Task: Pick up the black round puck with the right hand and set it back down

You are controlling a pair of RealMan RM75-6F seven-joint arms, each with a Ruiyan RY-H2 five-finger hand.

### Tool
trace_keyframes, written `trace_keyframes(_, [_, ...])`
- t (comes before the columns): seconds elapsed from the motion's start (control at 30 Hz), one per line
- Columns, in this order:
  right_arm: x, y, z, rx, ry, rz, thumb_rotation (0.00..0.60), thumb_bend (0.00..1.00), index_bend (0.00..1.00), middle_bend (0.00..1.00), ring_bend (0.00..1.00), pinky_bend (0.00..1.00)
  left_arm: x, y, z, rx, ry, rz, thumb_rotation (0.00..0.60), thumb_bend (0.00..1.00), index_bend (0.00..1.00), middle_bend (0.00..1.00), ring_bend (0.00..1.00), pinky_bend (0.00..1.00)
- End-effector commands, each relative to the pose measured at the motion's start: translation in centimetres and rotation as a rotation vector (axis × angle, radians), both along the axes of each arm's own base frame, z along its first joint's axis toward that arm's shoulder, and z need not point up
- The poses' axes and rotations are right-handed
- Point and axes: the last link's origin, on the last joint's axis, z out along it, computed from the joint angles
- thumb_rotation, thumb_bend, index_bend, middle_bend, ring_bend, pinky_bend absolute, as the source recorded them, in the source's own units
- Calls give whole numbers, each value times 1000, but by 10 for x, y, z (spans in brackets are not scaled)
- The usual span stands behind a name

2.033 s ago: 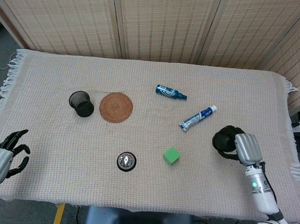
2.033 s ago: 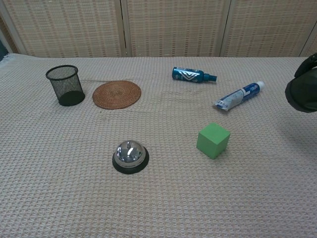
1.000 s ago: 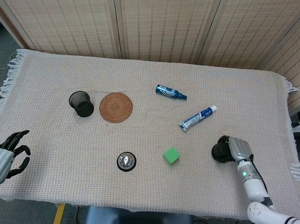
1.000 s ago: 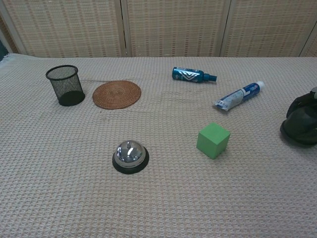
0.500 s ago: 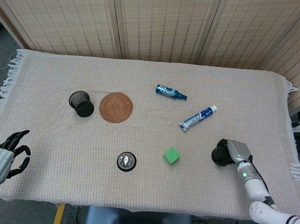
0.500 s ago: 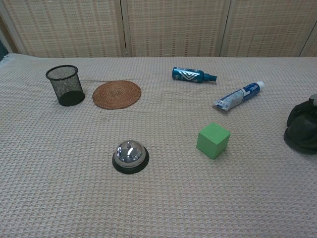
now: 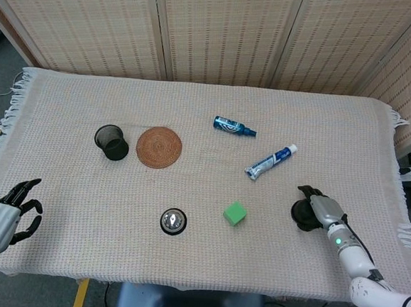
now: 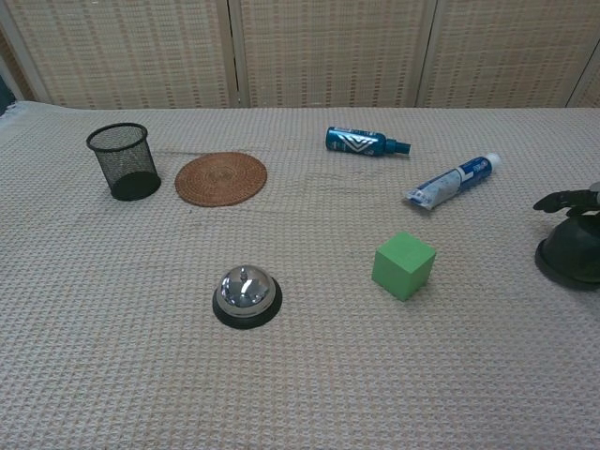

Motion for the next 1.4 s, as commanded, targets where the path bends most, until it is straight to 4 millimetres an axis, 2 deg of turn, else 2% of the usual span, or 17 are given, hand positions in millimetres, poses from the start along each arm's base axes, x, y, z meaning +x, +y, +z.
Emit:
trace_keyframes(0.03, [2, 3, 3, -10, -10, 11, 600, 189, 0, 0, 0, 79, 0, 0, 0, -1, 1, 0, 600, 422, 543, 107, 136, 520])
trace_keyframes(0.2, [7, 7, 8, -39, -33, 30, 600, 189, 1, 0, 0, 82, 0, 0, -1, -3, 3, -1, 600, 424, 544, 107, 136, 520])
trace_keyframes(0.37, [6, 9, 9, -76, -14, 49, 600, 189, 116, 49, 29, 207, 0, 0, -1, -3, 8, 0, 600, 423, 545, 107, 136, 520])
trace_keyframes(0.47, [4, 9, 8, -65, -4, 37, 600, 190, 143, 57, 69, 237, 0, 1, -1, -2, 7, 1, 600, 422, 541, 107, 136, 520])
trace_keyframes(0.53, [4, 7, 9, -70, 6, 36, 600, 190, 161, 70, 111, 261, 0, 0, -1, -1, 5, 2, 600, 423, 540, 107, 136, 520])
trace_keyframes(0.7, [5, 7, 8, -90, 12, 42, 600, 189, 277, 215, 290, 339, -1, 1, -1, -2, 6, 2, 600, 422, 543, 107, 136, 521])
trace_keyframes(0.97, [6, 6, 11, -118, 17, 47, 600, 190, 411, 329, 398, 399, -1, 1, -1, -2, 4, 2, 600, 423, 543, 107, 136, 521])
trace_keyframes(1.23, [10, 6, 15, -171, 8, 73, 600, 189, 427, 346, 413, 414, -1, 2, -2, -7, 6, 5, 600, 422, 538, 107, 136, 521])
trace_keyframes(1.4, [18, 13, 28, -202, -26, 107, 600, 190, 427, 348, 414, 415, -1, 1, -2, -7, 4, 5, 600, 422, 541, 106, 136, 520])
